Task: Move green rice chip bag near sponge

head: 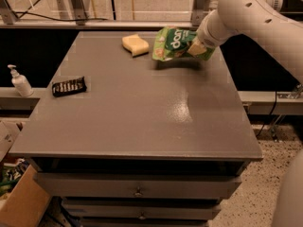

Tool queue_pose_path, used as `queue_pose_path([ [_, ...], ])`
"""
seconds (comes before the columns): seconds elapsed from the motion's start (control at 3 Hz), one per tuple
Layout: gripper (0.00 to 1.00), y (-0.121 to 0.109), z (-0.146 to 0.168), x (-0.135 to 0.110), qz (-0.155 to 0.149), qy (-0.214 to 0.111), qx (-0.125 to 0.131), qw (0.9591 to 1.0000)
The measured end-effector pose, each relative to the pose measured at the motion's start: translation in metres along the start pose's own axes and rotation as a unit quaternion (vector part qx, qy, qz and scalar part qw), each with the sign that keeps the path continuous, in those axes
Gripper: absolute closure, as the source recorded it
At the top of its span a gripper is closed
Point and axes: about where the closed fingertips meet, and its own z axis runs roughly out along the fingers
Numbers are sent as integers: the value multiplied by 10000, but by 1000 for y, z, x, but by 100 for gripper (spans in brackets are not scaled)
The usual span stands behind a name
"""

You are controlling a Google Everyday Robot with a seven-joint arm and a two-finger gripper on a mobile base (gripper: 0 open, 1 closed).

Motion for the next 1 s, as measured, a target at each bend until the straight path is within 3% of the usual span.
queue_pose_path([
  [0.67,100,-7,54,-29,198,-137,-111,9996],
  [1.0,83,-1,69,-37,217,-161,-229,9994],
])
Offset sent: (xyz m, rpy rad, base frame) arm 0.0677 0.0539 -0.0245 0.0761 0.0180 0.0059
